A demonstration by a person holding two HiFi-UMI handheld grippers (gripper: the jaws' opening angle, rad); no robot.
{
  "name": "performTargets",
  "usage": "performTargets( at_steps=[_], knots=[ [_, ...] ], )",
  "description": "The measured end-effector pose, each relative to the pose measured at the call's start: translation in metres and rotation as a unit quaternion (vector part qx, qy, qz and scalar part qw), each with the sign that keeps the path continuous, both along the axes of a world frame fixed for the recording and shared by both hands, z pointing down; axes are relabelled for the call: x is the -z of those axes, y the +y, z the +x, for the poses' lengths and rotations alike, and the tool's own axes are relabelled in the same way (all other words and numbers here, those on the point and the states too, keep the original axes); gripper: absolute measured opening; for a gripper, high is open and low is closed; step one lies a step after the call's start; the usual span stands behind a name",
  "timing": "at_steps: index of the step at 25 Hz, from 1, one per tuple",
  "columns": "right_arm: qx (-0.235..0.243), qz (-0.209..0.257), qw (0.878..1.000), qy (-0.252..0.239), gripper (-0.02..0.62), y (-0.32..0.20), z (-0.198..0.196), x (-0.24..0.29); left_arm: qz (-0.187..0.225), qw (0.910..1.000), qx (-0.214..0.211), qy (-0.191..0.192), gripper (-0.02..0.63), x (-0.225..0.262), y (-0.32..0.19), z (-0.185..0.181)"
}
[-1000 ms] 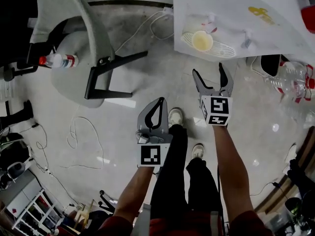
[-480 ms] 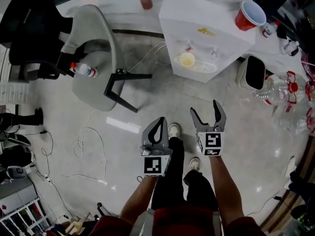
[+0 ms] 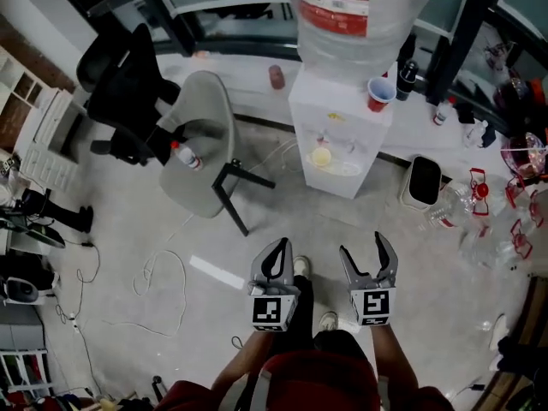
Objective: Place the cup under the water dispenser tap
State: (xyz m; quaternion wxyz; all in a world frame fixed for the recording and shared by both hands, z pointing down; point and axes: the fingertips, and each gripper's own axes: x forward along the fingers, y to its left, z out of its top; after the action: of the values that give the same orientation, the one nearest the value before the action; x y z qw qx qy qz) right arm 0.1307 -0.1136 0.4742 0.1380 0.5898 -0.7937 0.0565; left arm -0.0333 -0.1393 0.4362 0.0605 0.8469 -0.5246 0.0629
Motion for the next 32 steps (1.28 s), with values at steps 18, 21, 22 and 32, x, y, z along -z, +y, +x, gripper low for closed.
performTargets(
  at_steps=[18, 21, 22, 32],
  knots=[
    [-0.005, 0.149, 0.988, 0.041, 0.265, 0.118, 0.044, 0.203, 0.133, 0.9899, 0.047, -0.006, -0.003, 0.174, 0.140, -0.014],
    [0.002, 0.166, 0.985, 0.041, 0.213, 0.126, 0.044, 0.215, 0.144, 0.9882, 0.051, -0.011, -0.003, 0.179, 0.150, -0.012],
    [0.003, 0.170, 0.985, 0.042, 0.187, 0.128, 0.044, 0.217, 0.146, 0.9880, 0.051, -0.011, -0.003, 0.180, 0.152, -0.010],
    [0.020, 0.180, 0.983, 0.038, 0.000, 0.142, 0.041, 0.224, 0.164, 0.9851, 0.053, -0.006, -0.003, 0.198, 0.166, -0.008]
  ],
)
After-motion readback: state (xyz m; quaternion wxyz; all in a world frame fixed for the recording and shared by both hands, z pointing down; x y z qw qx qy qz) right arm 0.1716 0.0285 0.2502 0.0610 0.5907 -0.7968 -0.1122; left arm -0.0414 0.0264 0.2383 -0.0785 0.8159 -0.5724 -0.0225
